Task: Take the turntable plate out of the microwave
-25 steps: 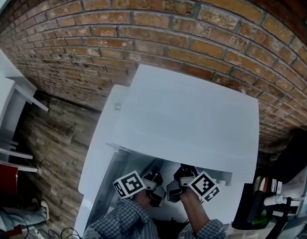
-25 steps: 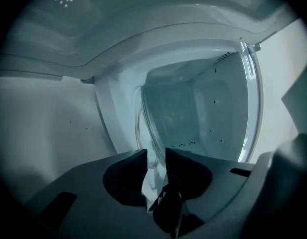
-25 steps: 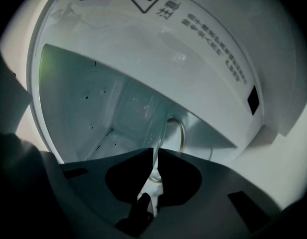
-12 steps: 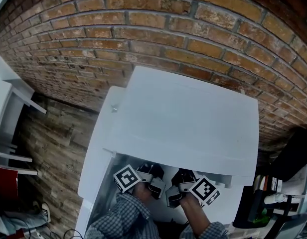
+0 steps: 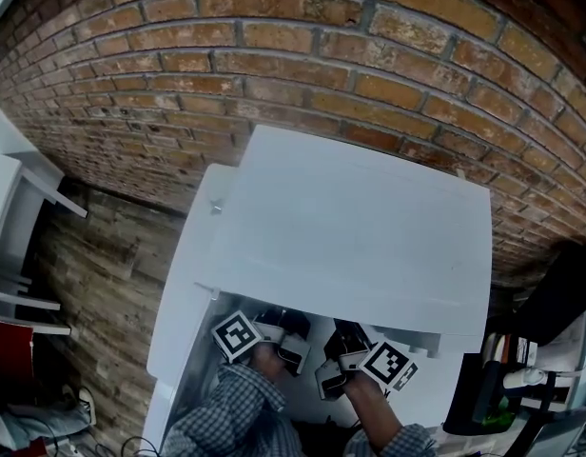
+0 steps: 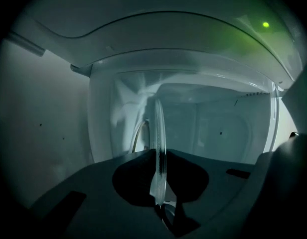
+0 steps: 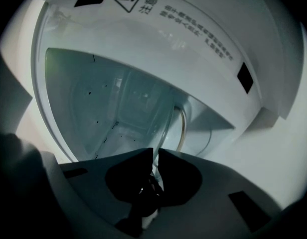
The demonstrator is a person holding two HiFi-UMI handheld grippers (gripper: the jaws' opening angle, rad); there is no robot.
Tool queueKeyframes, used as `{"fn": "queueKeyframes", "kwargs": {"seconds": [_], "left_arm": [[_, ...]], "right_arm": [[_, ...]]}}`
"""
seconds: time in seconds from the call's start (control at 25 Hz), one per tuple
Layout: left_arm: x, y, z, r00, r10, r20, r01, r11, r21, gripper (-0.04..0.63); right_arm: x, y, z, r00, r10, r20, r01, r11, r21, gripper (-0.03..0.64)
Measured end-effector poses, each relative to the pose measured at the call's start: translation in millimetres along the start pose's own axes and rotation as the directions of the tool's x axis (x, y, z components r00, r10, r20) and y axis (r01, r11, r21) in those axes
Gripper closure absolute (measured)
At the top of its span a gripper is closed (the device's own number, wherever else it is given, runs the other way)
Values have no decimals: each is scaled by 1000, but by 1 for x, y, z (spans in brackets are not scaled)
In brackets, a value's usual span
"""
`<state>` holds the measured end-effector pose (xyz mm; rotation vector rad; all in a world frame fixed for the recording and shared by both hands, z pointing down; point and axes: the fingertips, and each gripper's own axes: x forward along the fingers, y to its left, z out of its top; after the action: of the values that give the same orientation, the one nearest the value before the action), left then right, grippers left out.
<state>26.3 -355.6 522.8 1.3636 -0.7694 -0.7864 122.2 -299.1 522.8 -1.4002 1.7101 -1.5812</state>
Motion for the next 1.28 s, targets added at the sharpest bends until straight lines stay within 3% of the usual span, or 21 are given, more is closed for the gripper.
{"fn": "queueKeyframes", "kwargs": {"seconds": [0.2, 0.28, 0.36, 0.48, 0.68, 0.84, 0.92, 1.12, 1.28], "left_arm": [[-4, -9, -6, 998, -47, -34, 47, 999, 8, 554], [-6, -11, -10, 997, -51, -51, 52, 998, 23, 554], [-10, -11, -13, 997, -50, -66, 52, 998, 29, 552], [-17, -13, -18, 995, -57, -84, 60, 998, 33, 548], [-32, -20, -30, 991, -70, -117, 75, 997, 36, 543], [-50, -24, -37, 988, -70, -141, 74, 997, 30, 540], [-56, -28, -40, 985, -77, -151, 83, 996, 32, 538], [-70, -34, -44, 986, -93, -139, 99, 994, 42, 538], [-83, -43, -48, 982, -128, -140, 134, 990, 34, 540]], "right_arm": [[-11, 2, -4, 998, 41, -55, -46, 995, -87, 580], [-15, 5, -8, 994, 97, -55, -99, 994, -44, 573], [-18, 6, -9, 990, 136, -39, -136, 991, 12, 460], [-21, -2, -3, 990, 144, 2, -144, 988, 47, 437], [-23, -11, 12, 986, 144, 80, -150, 986, 76, 440], [-24, -13, 11, 988, 126, 85, -126, 992, -6, 445], [-25, -18, 13, 989, 103, 107, -102, 995, -12, 502], [-35, -9, 12, 969, 181, 169, -202, 972, 121, 539], [-49, 6, 11, 952, 227, 203, -254, 960, 115, 554]]}}
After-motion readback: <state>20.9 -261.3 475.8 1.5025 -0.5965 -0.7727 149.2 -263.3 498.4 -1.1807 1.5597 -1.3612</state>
